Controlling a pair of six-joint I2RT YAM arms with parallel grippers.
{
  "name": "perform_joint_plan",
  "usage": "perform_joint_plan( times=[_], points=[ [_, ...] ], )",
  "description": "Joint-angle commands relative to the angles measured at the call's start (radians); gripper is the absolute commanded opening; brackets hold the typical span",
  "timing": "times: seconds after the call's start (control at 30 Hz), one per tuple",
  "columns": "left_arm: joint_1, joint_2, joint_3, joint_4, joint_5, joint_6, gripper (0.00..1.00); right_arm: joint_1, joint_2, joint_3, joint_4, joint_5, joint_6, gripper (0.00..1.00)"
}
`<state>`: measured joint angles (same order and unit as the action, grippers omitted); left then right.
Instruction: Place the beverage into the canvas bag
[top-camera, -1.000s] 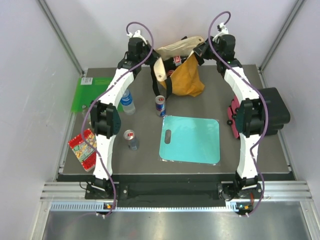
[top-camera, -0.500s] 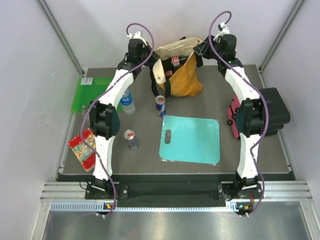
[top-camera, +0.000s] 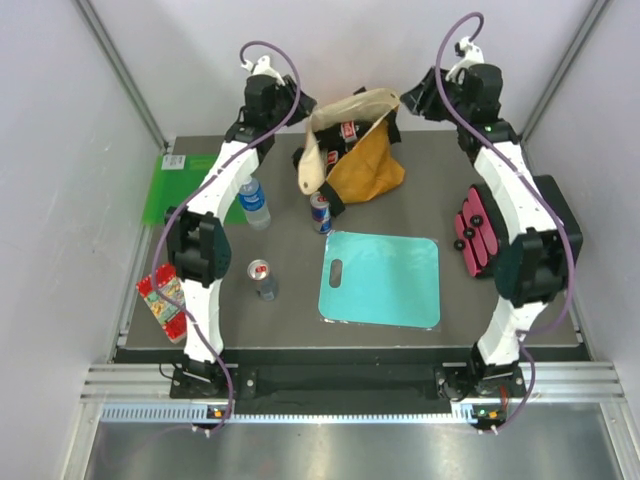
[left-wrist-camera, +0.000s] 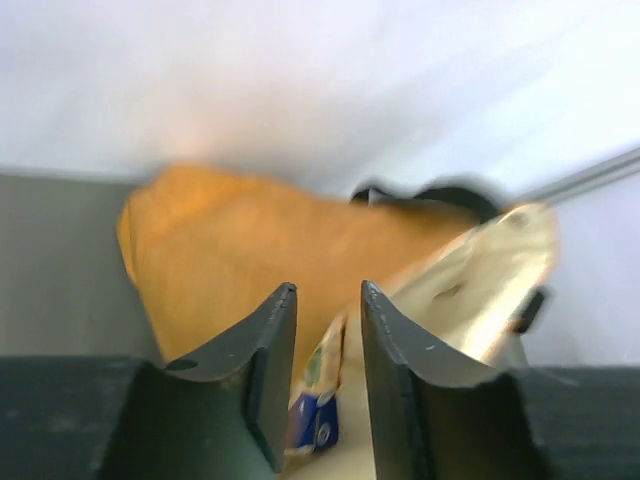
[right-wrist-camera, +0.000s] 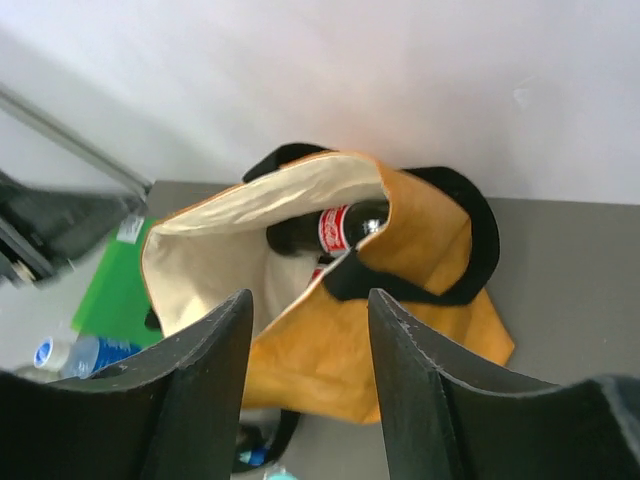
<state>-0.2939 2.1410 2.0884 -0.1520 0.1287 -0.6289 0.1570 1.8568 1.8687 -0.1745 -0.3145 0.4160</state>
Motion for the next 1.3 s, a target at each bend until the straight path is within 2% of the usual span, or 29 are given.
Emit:
perform_joint_plan(
  times=[0.0,0.23,0.47,0.53,0.6,0.73,0.97,1.27],
  points=[
    [0.016,-0.168,-0.049,0.198,-0.04,0.008,0.39,0.071,-0.152,-0.138,-0.01,0.018,-0.085,0.51],
    [0.019,-0.237,-0.133,0.157,-0.054,0.055,0.45,0.206,-0.287,-0.279,-0.016,0.055,-0.138,0.54],
    [0.048,-0.32,-0.159,-0.018,-0.04,0.109,0.53,0.422,-0.3,-0.367,-0.025,0.147,-0.178,0.62],
    [0.071,-0.358,-0.175,-0.091,-0.018,0.12,0.64,0.461,-0.289,-0.37,-0.026,0.173,-0.171,0.63],
    [0.101,-0.383,-0.201,-0.151,-0.002,0.118,0.83,0.518,-0.283,-0.384,-0.017,0.198,-0.155,0.64],
    [0.139,-0.49,-0.315,-0.236,0.041,0.107,0.85,0.584,-0.252,-0.425,0.012,0.256,-0.109,0.7],
    [0.157,-0.685,-0.6,-0.236,0.083,0.113,0.86,0.612,-0.162,-0.437,0.012,0.308,-0.072,0.73],
    [0.164,-0.837,-0.717,-0.322,-0.007,0.159,0.86,0.621,-0.091,-0.413,0.003,0.308,-0.026,0.72]
  ],
)
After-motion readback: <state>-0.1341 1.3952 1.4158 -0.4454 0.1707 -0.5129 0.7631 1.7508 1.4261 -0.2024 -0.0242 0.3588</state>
